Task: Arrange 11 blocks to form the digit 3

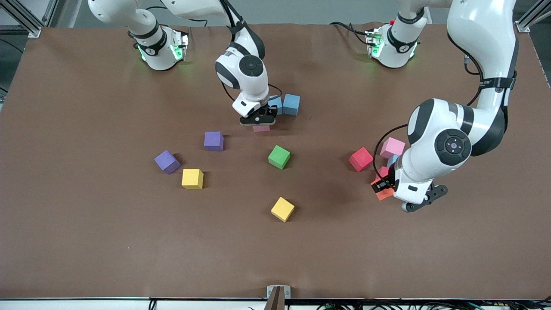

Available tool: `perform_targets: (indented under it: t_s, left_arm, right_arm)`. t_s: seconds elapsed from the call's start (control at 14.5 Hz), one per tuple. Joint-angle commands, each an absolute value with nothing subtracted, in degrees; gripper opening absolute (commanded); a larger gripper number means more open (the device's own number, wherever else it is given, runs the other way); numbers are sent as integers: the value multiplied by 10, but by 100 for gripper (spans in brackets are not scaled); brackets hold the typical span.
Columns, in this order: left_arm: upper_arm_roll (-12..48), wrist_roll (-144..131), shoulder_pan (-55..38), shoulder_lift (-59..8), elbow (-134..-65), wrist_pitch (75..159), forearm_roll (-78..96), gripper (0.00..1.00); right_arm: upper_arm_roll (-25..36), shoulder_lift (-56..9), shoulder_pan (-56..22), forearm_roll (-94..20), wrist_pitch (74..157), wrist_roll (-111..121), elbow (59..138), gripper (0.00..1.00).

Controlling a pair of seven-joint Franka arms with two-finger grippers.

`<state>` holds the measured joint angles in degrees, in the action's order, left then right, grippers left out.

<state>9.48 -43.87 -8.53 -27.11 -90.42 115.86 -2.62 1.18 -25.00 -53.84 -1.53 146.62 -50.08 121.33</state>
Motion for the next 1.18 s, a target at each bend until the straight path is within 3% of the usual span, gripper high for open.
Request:
perform_targets:
  t_s: [0.0,0.35,0.76,1.11]
  left_arm:
    - [98,-437,-81,-258,-918,1158,-15,44]
    - [98,-438,-81,-258,-918,1158,-15,44]
    - [98,-439,-81,-259,-918,1159,-15,44]
    - [98,-439,-82,-263,-918,1161,-15,44]
  right_arm:
    - [14,-250,-535,-22,1463,-495,1209,100]
    - [15,-249,-531,-22,1443,-492,1197,100]
    - [18,-233,-506,-22,1315,-501,1129,100]
    - [36,-207,-440,-16,1314,-501,1124,100]
